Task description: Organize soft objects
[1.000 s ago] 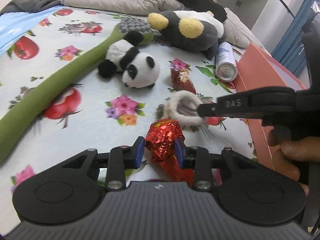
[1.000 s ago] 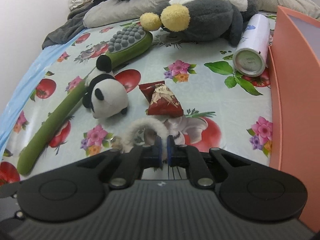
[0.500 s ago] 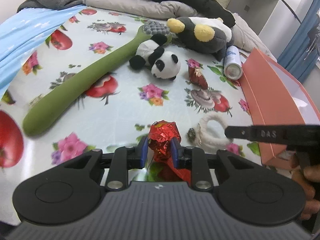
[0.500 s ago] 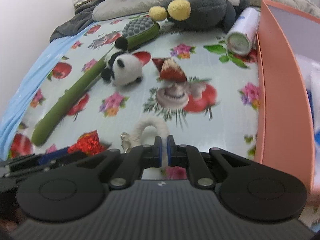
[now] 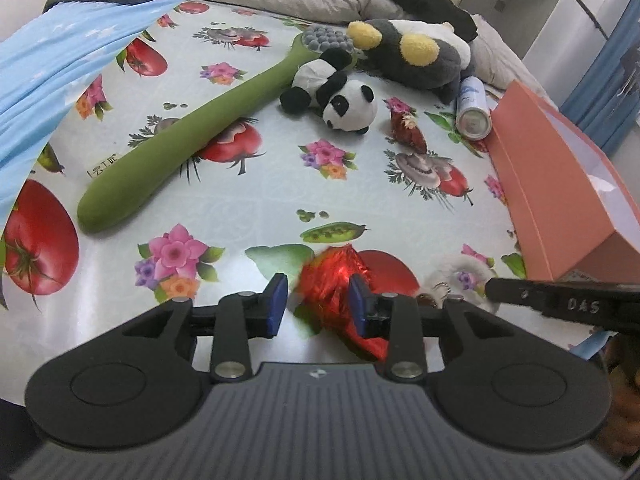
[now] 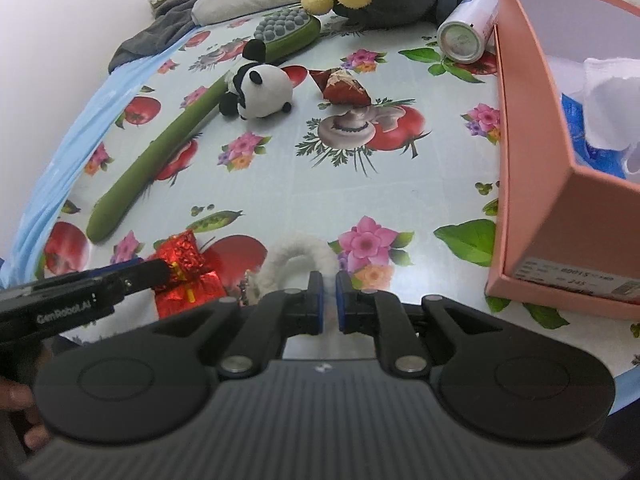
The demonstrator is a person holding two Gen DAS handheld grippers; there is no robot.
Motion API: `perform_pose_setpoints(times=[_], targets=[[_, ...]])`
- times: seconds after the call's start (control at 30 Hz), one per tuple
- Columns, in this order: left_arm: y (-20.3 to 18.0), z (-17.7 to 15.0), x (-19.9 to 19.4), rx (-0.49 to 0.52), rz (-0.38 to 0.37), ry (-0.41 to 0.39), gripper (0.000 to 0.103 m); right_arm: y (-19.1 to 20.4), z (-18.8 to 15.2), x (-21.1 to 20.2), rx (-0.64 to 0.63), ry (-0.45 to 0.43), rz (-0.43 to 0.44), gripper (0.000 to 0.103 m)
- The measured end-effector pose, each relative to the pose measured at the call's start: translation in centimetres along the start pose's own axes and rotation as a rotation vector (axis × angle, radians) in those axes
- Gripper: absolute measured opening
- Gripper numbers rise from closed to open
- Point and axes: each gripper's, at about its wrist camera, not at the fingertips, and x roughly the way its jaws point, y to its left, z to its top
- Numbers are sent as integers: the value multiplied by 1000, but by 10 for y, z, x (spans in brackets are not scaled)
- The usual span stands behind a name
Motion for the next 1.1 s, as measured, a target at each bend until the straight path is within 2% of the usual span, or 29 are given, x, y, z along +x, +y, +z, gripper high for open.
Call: perform_pose_setpoints(times=[0.03,0.07,0.13,0.3,0.37,0.4,0.9,1.0,1.1], targets=[[0,0,0,-2,-4,-2,44,-1,0,-1,-6,-5,-3,22],[1,0,-1,-6,-9,-5,46,-1,0,-3,-15,-11,-9,34],[0,1,1,-11,-15,-6,49,0,2,-5,-40,-19,-18,46],[-5,7,5,-3,-20,-17,55,1,4,-1,-68,-27,-9,50],[-6,9,8,1,-16,-17,56,3,5,4,-78,-17,3,67],[-7,10,10,5,-17,-14,56,4,5,6,-83,-13,14,68],[-8,6,22,31,2,10,56,26,3,27,-218,9,48,72],[-7,5,23,31,-5,11,55,27,5,24,-211,0,55,75],[-6,4,23,25,-19,10,49,28,3,25,-210,2,52,75]])
